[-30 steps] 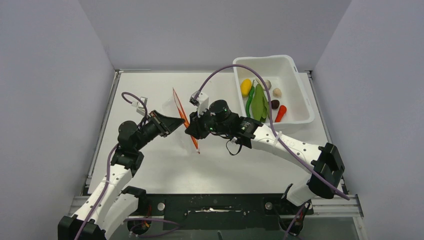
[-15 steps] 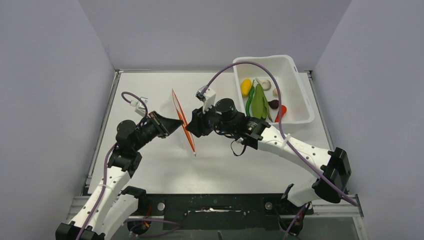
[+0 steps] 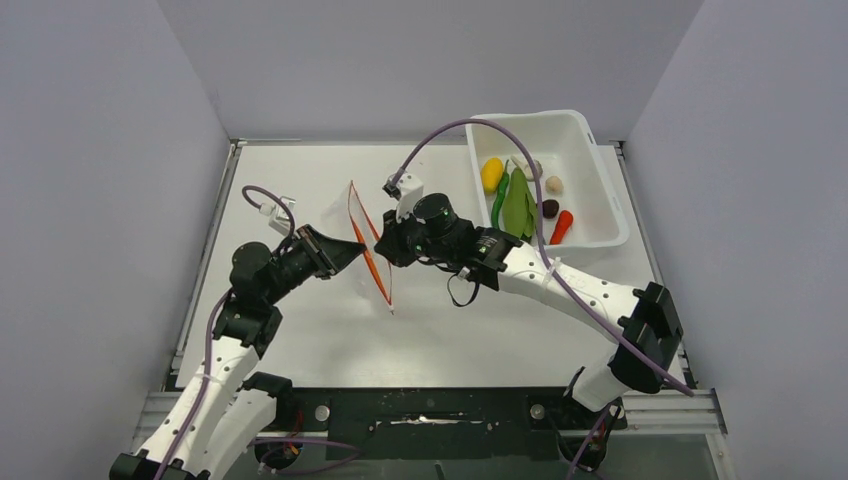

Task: Place the food in the zip-top bag and seal the zipper
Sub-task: Open the zipper of the food storage bag at the center of the board.

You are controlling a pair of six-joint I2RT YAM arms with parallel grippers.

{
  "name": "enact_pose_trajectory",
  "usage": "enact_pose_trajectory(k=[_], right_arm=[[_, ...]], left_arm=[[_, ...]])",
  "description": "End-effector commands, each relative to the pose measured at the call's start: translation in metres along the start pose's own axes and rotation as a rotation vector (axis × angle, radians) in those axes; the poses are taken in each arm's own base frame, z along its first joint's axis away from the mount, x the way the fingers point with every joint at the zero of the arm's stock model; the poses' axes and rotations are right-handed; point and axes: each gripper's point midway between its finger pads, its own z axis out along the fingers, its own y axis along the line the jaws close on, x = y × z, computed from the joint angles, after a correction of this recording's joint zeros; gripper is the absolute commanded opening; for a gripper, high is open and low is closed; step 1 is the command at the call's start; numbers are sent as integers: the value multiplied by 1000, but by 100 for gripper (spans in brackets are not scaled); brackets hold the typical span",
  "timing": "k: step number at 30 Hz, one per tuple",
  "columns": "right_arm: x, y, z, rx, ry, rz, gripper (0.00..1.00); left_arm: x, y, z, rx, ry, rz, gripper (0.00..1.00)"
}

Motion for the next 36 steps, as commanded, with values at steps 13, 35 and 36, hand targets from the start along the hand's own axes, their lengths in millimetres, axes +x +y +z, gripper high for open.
enact_pose_trajectory(k=[13,35,36], right_arm=[[-47,-51,-43,215,-185,62,0],[-58,-36,-23,218,-183,75,0],[-58,-36,-23,218,-183,76,0]], left_arm=[[-56,37,-34,-506,-79,194,0],[-41,-27,14,-47,-22,38,71],[-42,-27,16,-36,-26,38,71]])
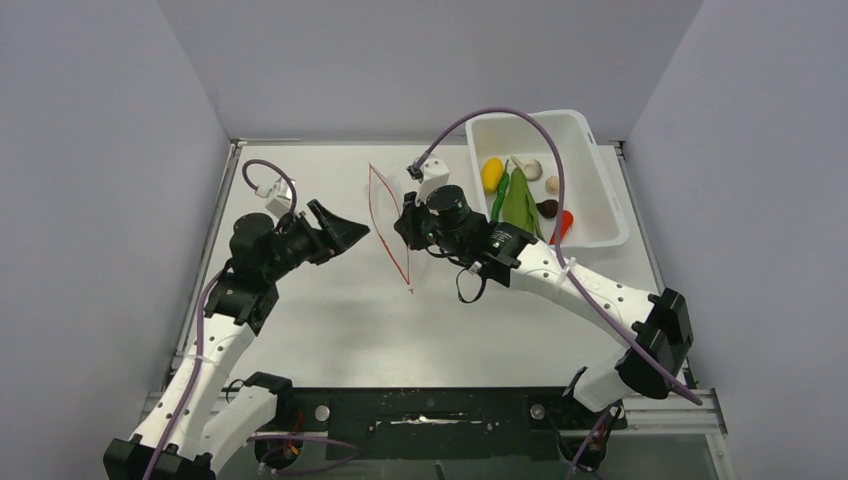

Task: Place the food in the zip-top bag and seal the zipper
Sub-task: Open the zipper of the food storage bag at the center of the board.

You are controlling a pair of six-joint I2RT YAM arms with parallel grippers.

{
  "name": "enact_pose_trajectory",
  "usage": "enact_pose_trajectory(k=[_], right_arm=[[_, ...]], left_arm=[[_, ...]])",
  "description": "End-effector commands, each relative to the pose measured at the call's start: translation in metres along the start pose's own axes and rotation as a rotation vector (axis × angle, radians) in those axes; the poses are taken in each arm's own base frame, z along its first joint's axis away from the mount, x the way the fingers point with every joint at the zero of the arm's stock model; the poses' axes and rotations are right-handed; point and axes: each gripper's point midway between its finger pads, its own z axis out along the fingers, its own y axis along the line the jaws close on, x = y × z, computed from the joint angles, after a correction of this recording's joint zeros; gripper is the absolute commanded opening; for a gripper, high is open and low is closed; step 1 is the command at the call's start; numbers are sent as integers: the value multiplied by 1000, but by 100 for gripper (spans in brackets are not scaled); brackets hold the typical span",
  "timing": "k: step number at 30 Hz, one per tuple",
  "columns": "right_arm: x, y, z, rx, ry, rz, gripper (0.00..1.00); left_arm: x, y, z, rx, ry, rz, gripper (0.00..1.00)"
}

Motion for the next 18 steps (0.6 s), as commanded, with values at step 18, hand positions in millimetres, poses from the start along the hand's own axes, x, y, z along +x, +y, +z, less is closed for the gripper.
enact_pose_trajectory(k=[18], right_arm=[[-28,16,7,29,-86,6,0]], left_arm=[[-26,31,20,-163,-85,83,44]])
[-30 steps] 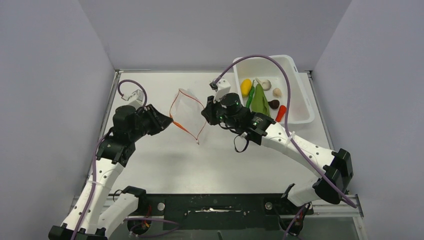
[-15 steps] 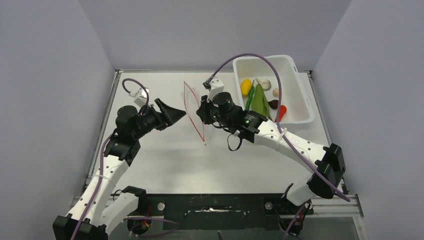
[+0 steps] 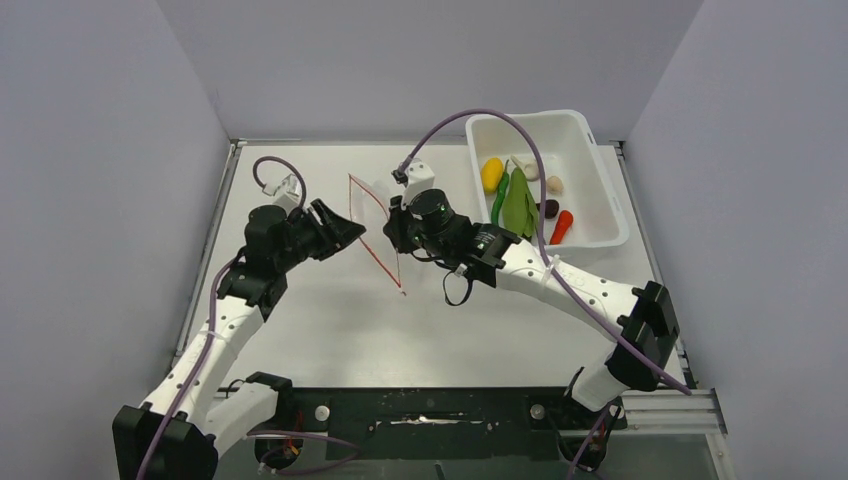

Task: Place the food in the zip-top bag and seal the zipper
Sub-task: Open the zipper of the food storage bag at the center of the board.

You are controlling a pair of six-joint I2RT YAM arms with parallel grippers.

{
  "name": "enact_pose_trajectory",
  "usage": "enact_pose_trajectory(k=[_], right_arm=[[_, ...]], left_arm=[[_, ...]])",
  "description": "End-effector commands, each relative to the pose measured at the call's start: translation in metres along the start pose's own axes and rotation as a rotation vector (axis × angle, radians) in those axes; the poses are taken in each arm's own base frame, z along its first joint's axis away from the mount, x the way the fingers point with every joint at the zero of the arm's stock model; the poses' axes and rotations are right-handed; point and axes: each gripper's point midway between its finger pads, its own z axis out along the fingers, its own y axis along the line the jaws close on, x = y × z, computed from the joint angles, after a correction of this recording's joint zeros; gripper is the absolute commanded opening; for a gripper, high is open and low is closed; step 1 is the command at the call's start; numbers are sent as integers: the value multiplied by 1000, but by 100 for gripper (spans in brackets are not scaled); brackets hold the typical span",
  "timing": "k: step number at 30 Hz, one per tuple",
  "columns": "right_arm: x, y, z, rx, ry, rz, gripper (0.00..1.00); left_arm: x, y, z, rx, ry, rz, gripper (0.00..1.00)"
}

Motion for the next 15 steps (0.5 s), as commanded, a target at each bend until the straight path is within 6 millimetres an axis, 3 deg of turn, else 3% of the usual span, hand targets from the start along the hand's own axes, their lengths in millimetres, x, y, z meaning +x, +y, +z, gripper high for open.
enact_pose_trajectory(k=[1,4,6,11,15], right_arm=[[-34,-3,-8,33,-102,22,0],[-34,-15,-11,59,-107,37,0],[-35,-27,-15,96,-121,49,0],[-37,-50,-26,141,-150,86,0],[-29,-47,-23,103,-135,94,0]], left_arm=[[-29,6,-12,-110,-118,100,36],[-37,14,-21,-168,-167,139,11],[-43,17,-29,-197,-198,174,0],[-57,17,-46,-236,-264,266,0],[-62,14,-51,-237,-280,331,0]])
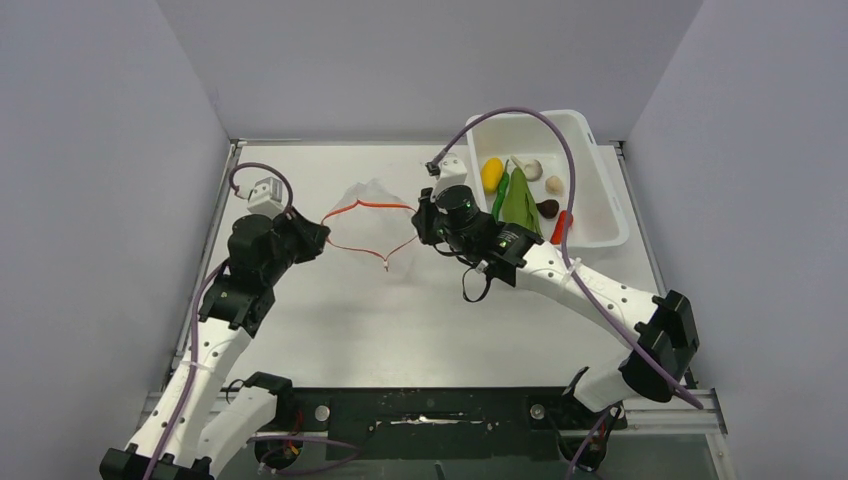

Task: Place the food in the zip-top bag and seal the zipper
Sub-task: Open the zipper of the food storage bag at the center of the board.

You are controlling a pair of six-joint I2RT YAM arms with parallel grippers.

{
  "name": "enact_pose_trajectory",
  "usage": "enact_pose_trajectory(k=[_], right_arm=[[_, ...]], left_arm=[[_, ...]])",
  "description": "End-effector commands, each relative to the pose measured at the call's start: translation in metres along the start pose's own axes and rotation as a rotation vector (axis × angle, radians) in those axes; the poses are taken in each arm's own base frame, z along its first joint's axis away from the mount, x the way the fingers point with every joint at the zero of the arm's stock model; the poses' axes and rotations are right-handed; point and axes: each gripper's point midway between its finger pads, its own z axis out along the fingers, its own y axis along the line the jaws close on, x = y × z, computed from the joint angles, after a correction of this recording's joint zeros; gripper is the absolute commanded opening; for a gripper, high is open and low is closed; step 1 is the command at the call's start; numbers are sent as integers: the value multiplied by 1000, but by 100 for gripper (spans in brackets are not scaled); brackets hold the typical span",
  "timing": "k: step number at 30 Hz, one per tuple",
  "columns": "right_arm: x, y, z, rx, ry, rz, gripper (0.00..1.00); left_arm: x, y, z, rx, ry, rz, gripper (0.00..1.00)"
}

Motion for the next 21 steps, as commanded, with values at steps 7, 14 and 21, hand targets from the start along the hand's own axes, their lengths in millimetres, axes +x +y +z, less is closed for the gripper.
enact_pose_trajectory(k=[7,14,21], right_arm=[[-10,32,-3,-178,-37,31,6],[-23,44,-9,-237,-55,12,31],[-47,37,-23,-211,-73,-70,59]], left_arm=[[-30,-12,-13,34,-84,166,0],[-24,-10,-9,38,-59,195,0],[-27,-10,-6,31,-63,213,0]])
